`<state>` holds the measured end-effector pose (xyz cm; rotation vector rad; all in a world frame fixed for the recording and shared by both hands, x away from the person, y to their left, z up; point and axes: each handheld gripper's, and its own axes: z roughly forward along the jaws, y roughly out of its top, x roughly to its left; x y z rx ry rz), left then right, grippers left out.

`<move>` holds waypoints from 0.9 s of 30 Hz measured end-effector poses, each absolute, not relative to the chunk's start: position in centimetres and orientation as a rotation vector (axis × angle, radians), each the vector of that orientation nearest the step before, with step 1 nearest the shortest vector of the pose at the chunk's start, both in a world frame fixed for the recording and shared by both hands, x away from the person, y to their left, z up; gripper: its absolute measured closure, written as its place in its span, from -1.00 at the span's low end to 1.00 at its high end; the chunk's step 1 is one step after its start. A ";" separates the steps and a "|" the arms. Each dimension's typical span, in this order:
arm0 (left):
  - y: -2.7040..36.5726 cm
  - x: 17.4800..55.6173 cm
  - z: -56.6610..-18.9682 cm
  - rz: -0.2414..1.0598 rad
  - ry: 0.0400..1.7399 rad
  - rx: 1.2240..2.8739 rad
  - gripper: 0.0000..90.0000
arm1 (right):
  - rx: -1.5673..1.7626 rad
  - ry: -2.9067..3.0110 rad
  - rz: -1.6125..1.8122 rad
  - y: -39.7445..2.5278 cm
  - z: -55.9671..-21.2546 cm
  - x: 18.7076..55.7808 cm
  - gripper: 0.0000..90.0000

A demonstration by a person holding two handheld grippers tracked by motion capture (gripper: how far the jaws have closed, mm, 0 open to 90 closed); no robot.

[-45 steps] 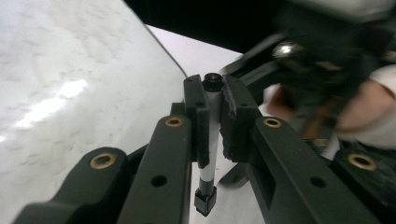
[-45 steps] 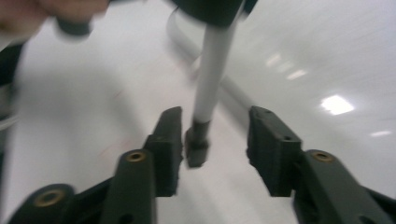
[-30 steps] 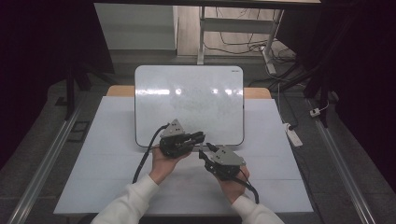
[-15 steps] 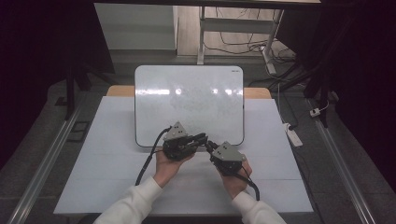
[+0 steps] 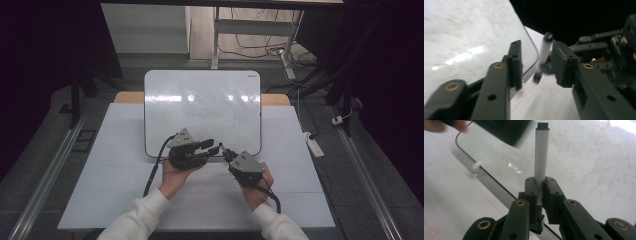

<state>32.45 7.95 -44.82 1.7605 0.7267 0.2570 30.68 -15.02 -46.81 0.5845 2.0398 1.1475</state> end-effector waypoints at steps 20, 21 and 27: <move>19.9 25.6 -49.2 0.439 0.925 1.976 -0.04 | 1.005 2.064 1.184 -20.8 -44.4 36.9 0.79; 20.4 25.3 -49.4 0.445 0.933 1.983 -0.04 | 1.029 2.071 1.181 -20.9 -44.4 37.5 0.79; 22.2 24.2 -49.9 0.458 0.971 1.970 -0.06 | 1.136 2.104 1.101 -20.8 -44.9 40.7 0.79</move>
